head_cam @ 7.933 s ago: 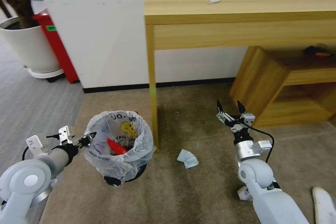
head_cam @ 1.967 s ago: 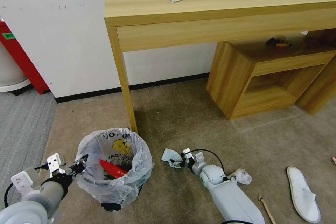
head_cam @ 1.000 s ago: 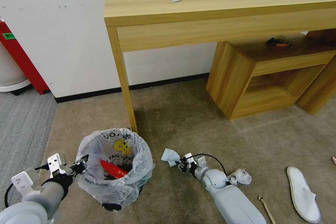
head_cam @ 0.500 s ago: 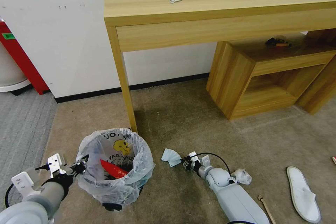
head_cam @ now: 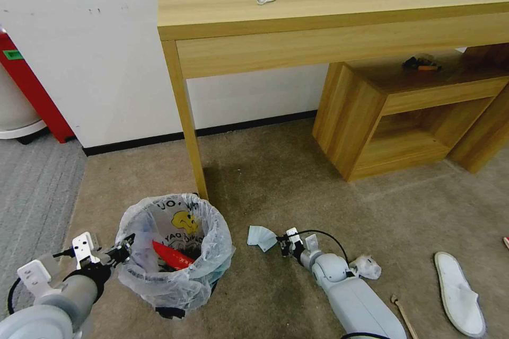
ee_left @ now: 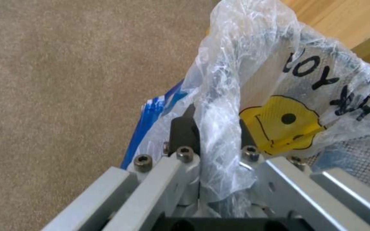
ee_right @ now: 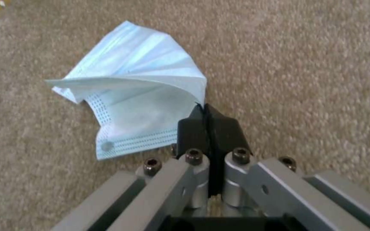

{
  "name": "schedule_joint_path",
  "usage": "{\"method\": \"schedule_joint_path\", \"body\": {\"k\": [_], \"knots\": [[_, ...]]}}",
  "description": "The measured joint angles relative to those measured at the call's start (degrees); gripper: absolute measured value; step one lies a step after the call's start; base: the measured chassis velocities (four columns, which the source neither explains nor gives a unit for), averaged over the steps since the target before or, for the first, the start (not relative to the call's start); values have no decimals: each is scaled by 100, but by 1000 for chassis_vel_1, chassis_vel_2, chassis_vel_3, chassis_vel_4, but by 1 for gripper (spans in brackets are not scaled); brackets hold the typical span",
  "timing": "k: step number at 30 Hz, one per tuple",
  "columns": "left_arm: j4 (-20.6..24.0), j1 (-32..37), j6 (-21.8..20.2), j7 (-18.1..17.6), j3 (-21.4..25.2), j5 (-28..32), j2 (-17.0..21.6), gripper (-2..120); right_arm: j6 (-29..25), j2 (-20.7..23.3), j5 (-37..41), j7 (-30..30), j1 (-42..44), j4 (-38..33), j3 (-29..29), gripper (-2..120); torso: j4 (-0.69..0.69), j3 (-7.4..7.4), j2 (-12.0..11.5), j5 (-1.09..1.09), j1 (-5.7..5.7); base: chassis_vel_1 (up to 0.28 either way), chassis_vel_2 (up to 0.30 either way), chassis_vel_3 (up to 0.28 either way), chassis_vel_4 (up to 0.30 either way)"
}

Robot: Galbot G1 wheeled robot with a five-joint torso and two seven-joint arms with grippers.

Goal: Pick up the trash bin and place the garbage on the floor into it.

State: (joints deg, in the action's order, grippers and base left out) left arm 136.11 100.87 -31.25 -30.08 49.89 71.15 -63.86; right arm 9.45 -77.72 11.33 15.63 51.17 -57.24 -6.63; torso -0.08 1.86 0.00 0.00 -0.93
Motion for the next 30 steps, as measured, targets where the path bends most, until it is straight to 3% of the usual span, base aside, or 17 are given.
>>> {"method": "schedule_joint_path", "body": {"k": [12, 23, 30], "knots": [[0, -16, 2, 9, -29, 3, 1, 3, -181, 73, 37, -35, 54, -156, 9, 0, 0, 0, 0, 0, 0, 0, 0, 0, 0], [62, -69, -34, -17, -113, 3, 66, 3, -869, 602, 352, -2, 426, -1404, -158, 0, -1, 0, 0, 0, 0, 0, 0, 0, 0], [101, -59, -152, -70, -157, 80, 149, 3, -1372, 861, 1005, -22, 567, -2187, -267, 0, 0, 0, 0, 0, 0, 0, 0, 0, 0]]}}
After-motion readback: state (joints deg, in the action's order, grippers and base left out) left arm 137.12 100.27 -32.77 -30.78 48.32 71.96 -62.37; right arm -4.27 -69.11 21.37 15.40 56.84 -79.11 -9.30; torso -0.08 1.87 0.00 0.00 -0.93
